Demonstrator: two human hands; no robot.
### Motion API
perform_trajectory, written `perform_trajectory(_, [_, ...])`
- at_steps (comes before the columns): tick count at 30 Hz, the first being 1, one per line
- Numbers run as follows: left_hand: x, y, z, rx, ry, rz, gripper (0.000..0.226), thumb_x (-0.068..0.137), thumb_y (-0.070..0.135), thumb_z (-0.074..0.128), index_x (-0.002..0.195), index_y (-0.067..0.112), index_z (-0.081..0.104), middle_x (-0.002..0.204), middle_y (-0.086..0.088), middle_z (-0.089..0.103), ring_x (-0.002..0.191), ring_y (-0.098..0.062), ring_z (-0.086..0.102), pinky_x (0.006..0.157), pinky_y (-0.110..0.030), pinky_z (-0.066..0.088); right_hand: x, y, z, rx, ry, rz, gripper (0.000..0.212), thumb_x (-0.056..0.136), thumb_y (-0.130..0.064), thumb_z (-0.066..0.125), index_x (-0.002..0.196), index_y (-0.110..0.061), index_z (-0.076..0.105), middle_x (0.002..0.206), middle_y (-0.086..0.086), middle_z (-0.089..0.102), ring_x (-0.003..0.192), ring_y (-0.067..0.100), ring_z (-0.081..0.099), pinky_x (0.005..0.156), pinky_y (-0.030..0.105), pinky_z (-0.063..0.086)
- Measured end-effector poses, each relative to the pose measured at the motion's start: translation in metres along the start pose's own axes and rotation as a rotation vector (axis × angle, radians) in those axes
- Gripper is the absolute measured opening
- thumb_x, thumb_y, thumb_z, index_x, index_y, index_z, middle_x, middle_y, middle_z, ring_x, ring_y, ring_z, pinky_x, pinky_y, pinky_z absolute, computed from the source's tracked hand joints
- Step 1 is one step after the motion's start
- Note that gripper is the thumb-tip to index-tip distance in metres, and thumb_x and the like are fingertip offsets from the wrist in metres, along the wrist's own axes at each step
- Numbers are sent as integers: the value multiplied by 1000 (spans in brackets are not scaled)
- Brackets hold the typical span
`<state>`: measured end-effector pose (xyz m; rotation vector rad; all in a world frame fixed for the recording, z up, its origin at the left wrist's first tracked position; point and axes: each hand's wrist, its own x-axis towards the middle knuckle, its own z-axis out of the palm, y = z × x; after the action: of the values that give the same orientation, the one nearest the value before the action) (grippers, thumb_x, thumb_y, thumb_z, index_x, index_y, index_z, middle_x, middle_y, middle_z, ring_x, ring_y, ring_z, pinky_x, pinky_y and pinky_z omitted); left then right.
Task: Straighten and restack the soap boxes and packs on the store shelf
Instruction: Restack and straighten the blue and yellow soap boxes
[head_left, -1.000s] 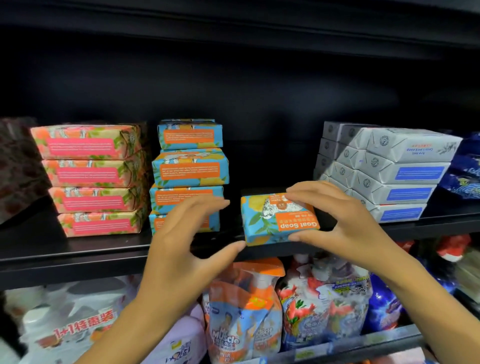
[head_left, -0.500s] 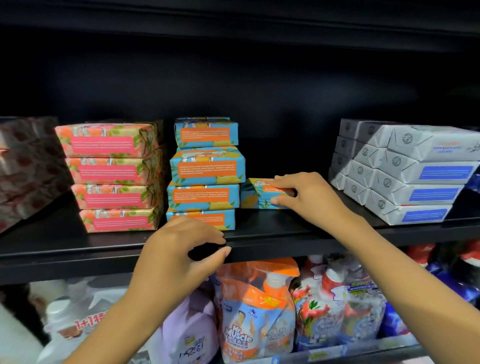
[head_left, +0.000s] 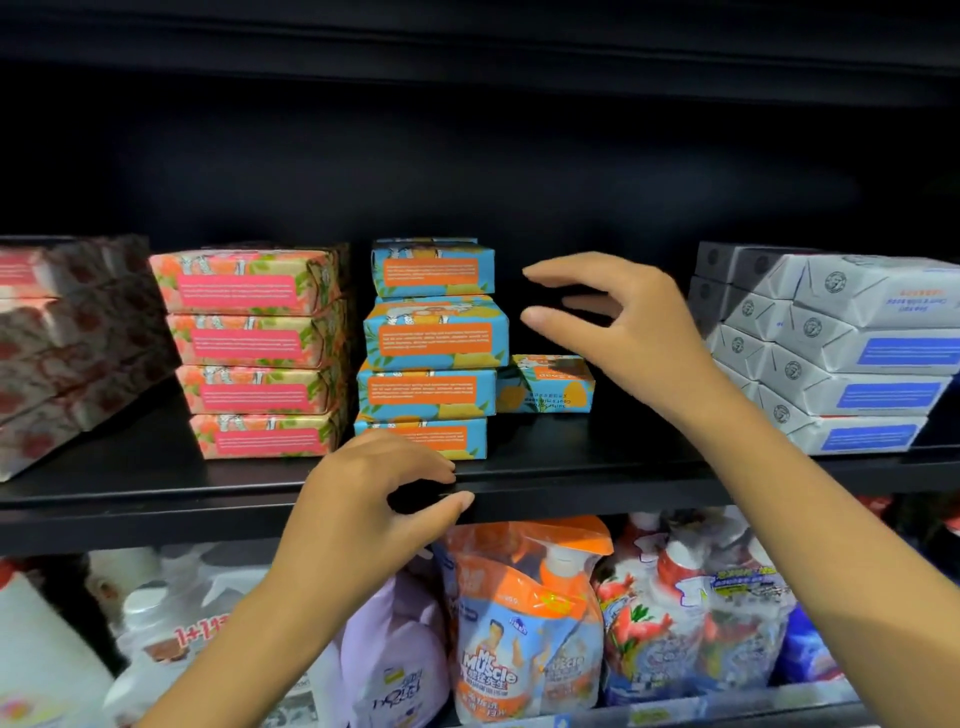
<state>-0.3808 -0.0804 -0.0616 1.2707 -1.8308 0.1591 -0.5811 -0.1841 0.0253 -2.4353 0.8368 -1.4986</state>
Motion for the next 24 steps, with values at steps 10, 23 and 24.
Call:
perform_trajectory(10, [-3, -1, 2, -7, 26, 12, 21, 71, 34, 75, 80, 15, 76, 81, 10, 72, 80, -11, 65, 71, -31, 53, 21, -30, 39, -269, -348, -23, 60, 68, -55, 72, 118, -29, 51, 118, -8, 48, 111, 7, 37, 85, 21, 36])
perform_trajectory(23, [4, -4, -16, -15, 343, 138, 23, 76, 31, 74, 80, 8, 73, 81, 3, 70, 77, -11, 63, 70, -25, 48, 25, -32, 21, -226, -449, 144, 56, 66, -58, 70, 111, -27, 58, 106, -12, 57, 87, 2, 57, 70, 15, 46])
perform_trajectory(24, [8, -4, -20, 6, 373, 153, 25, 76, 31, 73, 85, 7, 72, 86, 1, 69, 81, -12, 62, 74, -24, 48, 21, -30, 17, -207, -416, 140, 54, 66, -57, 71, 109, -27, 59, 104, -13, 59, 86, 1, 58, 69, 14, 46])
